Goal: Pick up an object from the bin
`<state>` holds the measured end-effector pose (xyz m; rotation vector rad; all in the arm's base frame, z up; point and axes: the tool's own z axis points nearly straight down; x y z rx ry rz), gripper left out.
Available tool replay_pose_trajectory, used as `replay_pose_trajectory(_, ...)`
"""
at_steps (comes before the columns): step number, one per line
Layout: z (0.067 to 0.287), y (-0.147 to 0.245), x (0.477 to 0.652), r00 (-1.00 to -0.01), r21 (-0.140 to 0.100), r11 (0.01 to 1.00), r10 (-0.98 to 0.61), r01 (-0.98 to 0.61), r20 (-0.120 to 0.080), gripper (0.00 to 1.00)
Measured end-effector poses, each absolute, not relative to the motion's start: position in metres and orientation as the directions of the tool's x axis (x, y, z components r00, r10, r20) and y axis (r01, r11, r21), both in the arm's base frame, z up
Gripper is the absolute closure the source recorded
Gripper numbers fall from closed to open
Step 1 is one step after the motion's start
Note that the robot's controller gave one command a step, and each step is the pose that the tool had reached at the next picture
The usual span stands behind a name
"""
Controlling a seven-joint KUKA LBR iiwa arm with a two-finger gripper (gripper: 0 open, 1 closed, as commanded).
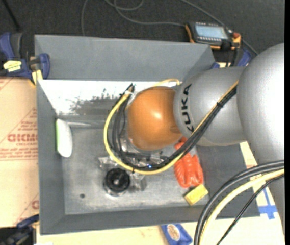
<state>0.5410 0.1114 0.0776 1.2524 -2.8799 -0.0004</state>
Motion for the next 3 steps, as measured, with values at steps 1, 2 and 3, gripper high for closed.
replay_pose_trajectory(1,0.071,0.125,0.531,-0.650,0.000,0.650,-0.760,-0.760,-0.003,1.00)
replay_pose_trajectory(2,0.071,0.125,0.531,-0.651,0.000,0.651,-0.759,-0.759,-0.002,1.00)
replay_pose_trajectory(3,0.074,0.109,0.539,-0.639,-0.001,0.639,-0.769,-0.769,-0.004,1.00)
